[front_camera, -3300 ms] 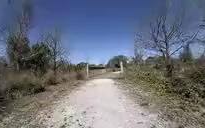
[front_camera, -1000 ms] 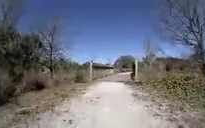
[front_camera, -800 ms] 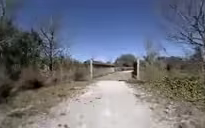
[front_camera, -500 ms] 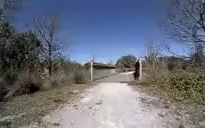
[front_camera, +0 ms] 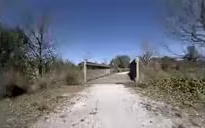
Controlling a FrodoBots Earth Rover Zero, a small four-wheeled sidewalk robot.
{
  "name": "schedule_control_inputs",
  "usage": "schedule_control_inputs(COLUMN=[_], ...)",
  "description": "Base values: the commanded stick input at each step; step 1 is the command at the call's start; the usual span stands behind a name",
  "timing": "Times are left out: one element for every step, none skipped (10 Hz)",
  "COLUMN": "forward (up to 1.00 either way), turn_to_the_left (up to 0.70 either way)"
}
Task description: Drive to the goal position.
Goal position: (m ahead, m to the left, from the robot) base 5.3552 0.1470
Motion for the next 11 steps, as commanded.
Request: schedule_control_inputs(forward=[0.7,0.7,0.7,0.7,0.7,0.7,0.7,0.7,0.7,0.7,0.7], turn_to_the_left=[0.0,0.0,0.0,0.0,0.0,0.0,0.0,0.0,0.0,0.0,0.0])
